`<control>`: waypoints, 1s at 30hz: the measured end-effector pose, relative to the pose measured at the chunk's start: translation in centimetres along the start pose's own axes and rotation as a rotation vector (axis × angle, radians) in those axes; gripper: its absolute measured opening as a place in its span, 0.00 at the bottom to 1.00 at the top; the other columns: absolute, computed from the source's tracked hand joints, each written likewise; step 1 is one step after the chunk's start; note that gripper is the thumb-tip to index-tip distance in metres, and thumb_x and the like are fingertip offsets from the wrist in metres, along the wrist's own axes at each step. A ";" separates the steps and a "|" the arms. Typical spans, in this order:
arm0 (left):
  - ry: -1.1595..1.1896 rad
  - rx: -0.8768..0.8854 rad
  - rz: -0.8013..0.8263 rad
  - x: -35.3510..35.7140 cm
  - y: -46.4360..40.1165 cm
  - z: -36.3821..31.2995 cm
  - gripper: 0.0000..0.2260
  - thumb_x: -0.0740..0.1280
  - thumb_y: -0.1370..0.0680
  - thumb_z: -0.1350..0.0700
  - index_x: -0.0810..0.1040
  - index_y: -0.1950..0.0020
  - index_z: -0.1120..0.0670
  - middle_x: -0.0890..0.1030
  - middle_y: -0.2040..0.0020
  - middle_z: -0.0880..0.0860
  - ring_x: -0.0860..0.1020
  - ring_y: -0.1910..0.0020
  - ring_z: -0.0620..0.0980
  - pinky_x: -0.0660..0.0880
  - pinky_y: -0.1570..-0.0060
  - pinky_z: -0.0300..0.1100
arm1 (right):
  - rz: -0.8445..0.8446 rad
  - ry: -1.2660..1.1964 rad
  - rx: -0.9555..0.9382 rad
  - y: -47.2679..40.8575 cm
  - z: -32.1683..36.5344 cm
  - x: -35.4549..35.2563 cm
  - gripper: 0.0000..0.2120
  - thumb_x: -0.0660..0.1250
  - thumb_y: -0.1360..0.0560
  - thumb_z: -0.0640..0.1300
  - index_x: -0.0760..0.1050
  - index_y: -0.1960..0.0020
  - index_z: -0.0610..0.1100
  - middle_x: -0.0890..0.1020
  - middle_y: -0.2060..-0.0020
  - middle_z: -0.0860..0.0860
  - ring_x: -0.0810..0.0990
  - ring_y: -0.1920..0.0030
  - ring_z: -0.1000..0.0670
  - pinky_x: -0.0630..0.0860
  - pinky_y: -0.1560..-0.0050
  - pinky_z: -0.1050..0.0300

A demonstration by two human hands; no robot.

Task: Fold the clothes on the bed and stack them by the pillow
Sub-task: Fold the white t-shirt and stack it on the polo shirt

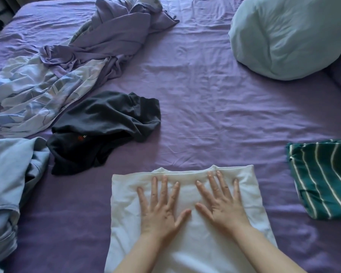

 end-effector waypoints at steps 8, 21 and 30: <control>0.042 -0.027 0.017 -1.3 1.0 -3.2 0.30 0.55 0.30 0.38 0.77 0.35 0.53 0.72 0.31 0.61 0.63 0.30 0.59 0.55 0.35 0.62 | 0.097 -0.012 0.112 1.1 -3.5 -3.1 0.34 0.32 0.26 0.64 0.54 0.25 0.54 0.54 0.24 0.46 0.45 0.24 0.44 0.44 0.28 0.42; 0.080 0.420 0.220 1.8 9.0 -21.8 0.32 0.65 0.41 0.38 0.77 0.38 0.46 0.76 0.34 0.56 0.74 0.35 0.58 0.59 0.40 0.66 | 0.206 -0.266 0.112 1.7 -9.0 -4.5 0.29 0.58 0.24 0.35 0.61 0.27 0.55 0.42 0.23 0.46 0.55 0.26 0.43 0.62 0.30 0.52; 0.113 0.403 0.034 -0.1 7.7 -22.5 0.15 0.58 0.33 0.54 0.83 0.54 0.50 0.82 0.48 0.55 0.82 0.54 0.56 0.78 0.61 0.48 | 0.058 -0.736 0.412 2.7 -10.1 -5.5 0.43 0.67 0.27 0.36 0.42 0.23 0.41 0.60 0.29 0.37 0.65 0.32 0.40 0.60 0.37 0.60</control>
Point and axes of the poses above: each hand's wrist, its own y-axis away from the middle knuckle, its own x-axis out of the palm, z = x × y, the point moved 6 cm from there along -y, towards the middle knuckle
